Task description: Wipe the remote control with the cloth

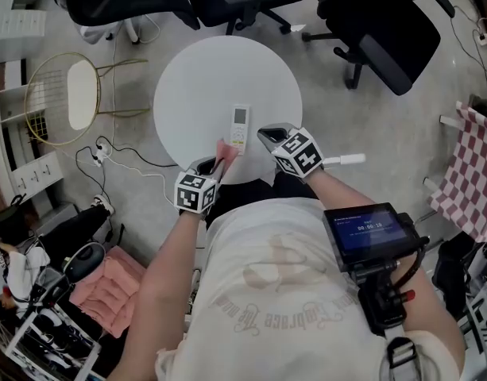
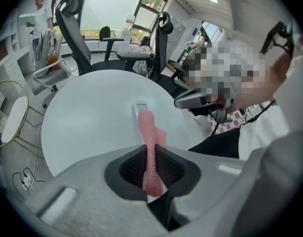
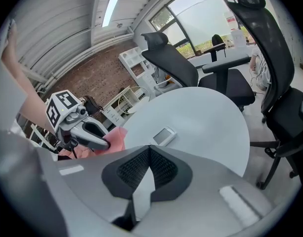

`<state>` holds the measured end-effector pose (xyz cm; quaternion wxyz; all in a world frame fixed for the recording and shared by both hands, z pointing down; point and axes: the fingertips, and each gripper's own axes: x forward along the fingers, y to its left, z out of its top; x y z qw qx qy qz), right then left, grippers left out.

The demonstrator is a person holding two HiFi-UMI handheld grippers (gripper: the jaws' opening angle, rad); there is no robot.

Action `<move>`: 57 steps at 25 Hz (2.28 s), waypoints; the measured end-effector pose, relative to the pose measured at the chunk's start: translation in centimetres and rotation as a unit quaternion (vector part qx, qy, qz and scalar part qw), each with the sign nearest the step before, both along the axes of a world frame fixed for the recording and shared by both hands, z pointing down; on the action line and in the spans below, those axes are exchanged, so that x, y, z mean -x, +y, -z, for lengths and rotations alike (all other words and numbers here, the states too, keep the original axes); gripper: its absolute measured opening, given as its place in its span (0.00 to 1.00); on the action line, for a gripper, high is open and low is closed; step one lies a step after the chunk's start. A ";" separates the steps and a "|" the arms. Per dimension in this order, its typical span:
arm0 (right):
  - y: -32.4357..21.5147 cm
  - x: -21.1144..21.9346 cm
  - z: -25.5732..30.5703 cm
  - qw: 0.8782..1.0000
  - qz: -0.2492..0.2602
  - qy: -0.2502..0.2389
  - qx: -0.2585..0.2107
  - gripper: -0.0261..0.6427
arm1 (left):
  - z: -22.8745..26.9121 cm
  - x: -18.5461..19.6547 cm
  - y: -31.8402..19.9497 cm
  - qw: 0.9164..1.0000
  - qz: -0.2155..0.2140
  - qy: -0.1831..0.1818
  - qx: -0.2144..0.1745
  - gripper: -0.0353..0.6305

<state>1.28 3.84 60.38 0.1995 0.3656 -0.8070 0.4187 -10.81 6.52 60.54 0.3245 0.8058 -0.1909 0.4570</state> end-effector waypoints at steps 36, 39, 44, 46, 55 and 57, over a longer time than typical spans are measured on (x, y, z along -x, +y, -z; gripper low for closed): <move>0.0 7.0 -7.9 0.948 -0.174 0.191 0.186 0.49 | 1.0 10.8 -2.9 0.992 0.090 0.090 0.001 0.11; 0.1 6.9 -8.0 0.951 -0.114 0.241 0.157 0.40 | 0.8 10.8 -3.2 0.992 0.089 0.093 0.002 0.11; 0.2 7.2 -7.9 0.947 0.024 0.307 0.091 0.36 | 0.8 10.4 -3.6 0.992 0.082 0.097 0.004 0.10; -0.2 7.5 -7.8 0.939 0.067 0.332 0.063 0.36 | 0.6 10.5 -3.8 0.992 0.082 0.098 0.006 0.10; -0.7 6.6 -5.8 0.840 0.275 0.453 -0.121 0.34 | 1.8 7.5 -4.2 0.992 0.075 0.104 0.004 0.11; -0.3 6.5 -5.8 0.808 0.315 0.472 -0.161 0.34 | 2.0 6.7 -4.5 0.991 0.074 0.108 0.000 0.11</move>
